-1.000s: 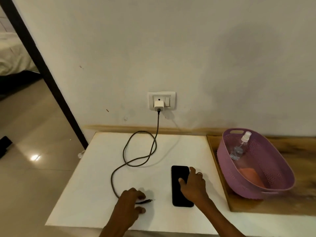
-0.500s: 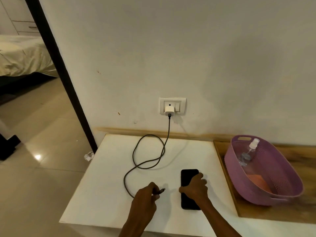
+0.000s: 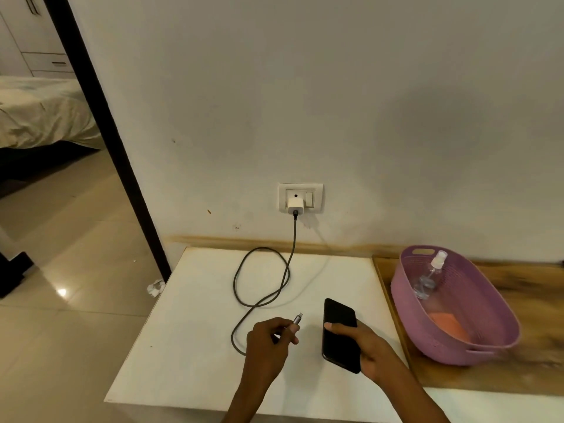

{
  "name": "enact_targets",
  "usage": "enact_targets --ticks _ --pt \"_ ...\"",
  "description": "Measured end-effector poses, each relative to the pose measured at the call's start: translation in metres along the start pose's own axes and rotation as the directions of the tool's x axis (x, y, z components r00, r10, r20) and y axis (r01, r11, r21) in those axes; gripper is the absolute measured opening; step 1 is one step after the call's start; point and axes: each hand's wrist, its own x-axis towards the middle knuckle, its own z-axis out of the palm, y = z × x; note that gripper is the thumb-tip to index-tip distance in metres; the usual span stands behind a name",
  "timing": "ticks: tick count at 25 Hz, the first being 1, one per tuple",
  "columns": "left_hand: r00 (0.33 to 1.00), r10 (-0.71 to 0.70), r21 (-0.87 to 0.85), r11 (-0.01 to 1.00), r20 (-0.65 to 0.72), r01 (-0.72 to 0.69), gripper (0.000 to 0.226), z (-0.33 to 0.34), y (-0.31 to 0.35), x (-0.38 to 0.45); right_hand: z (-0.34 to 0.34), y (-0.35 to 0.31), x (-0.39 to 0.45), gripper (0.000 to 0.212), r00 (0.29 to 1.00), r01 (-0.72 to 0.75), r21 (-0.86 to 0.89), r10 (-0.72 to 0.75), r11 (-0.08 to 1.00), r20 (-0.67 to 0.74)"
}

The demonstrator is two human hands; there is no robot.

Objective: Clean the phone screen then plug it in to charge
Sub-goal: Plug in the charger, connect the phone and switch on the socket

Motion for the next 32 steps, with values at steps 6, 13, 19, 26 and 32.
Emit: enact_targets --ticks 6,13,19,26,32 --pt "0.998 -0.019 -0.050 0.999 -0.066 0.016 0.008 0.005 0.031 -0.011 -0.002 -0.030 -0.023 0.053 0.951 0.014 0.343 -0.119 0.939 0.286" --pt "0.993 0.094 -0.039 0.994 -0.075 -0.097 0.009 0.009 0.065 -0.035 0.006 -0.067 -0.045 0.066 0.913 -0.094 0.575 -0.160 0.813 0.375" --pt "0.992 0.116 -0.002 0.993 -0.055 -0.116 0.010 0.024 0.085 -0.052 0.024 -0.076 -0.066 0.069 0.931 -0.061 0.663 -0.197 0.746 0.307" --pt "0.989 0.128 0.042 0.991 -0.072 -0.125 0.022 0.029 0.093 -0.063 0.031 -0.077 -0.085 0.061 0.947 -0.028 0.712 -0.210 0.701 0.244" --pt "0.990 0.095 0.084 0.993 -0.108 -0.086 0.021 0.032 0.097 -0.069 0.036 -0.073 -0.093 0.049 0.947 -0.017 0.743 -0.227 0.669 0.226"
